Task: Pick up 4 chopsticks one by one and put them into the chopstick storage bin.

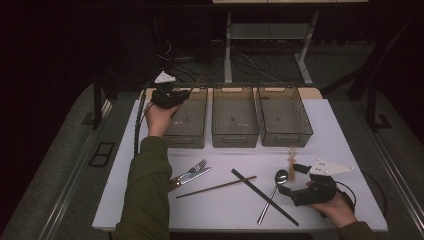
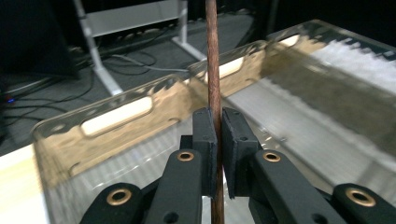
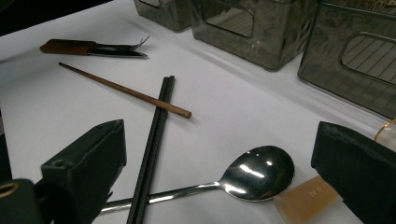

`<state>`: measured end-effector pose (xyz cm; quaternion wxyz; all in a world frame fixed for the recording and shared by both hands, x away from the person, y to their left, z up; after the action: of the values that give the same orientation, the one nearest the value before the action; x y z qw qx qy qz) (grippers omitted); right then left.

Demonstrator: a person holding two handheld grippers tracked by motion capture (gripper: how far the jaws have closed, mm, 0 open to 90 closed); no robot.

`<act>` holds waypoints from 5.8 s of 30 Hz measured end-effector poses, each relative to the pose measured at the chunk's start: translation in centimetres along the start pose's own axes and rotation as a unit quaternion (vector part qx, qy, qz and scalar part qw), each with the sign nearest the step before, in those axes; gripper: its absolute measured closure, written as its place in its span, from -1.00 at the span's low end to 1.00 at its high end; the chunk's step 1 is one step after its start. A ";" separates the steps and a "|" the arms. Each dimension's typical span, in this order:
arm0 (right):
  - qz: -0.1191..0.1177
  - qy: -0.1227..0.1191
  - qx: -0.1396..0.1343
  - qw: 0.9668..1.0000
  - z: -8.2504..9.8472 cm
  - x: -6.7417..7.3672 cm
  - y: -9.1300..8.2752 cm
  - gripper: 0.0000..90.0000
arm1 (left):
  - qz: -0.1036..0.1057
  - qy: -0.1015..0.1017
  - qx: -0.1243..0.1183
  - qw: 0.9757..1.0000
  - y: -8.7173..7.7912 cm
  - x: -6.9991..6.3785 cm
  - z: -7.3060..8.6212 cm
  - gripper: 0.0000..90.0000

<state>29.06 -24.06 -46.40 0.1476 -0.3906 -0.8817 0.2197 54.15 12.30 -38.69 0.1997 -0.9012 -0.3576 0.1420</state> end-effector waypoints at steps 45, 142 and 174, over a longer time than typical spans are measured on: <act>0.001 0.000 0.001 1.000 0.0 0.1 0.0 -0.92 | 0.014 0.011 0.032 0.999 -2.7 -2.6 0.4 0.08; 0.003 -0.002 0.008 1.000 0.4 -0.2 0.3 -0.92 | 0.255 0.122 0.172 0.944 -1.7 -21.7 16.0 0.74; 0.003 -0.003 0.008 1.000 0.4 -0.2 0.3 -0.92 | 0.259 0.113 0.189 0.940 -1.7 -22.2 16.0 0.89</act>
<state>29.22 -24.16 -46.94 0.1469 -0.3918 -0.8791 0.2284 31.17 1.98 -49.44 0.3622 -0.9183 -0.0536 0.1507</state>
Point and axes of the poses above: each handheld gripper's, and its own axes: y roughly forward along the jaws, z roughly out of its underside, x roughly to its left, the point moved 7 cm from there along y, roughly forward along the jaws, and after that the axes turned 7 degrees about z, right-handed, at the moved point
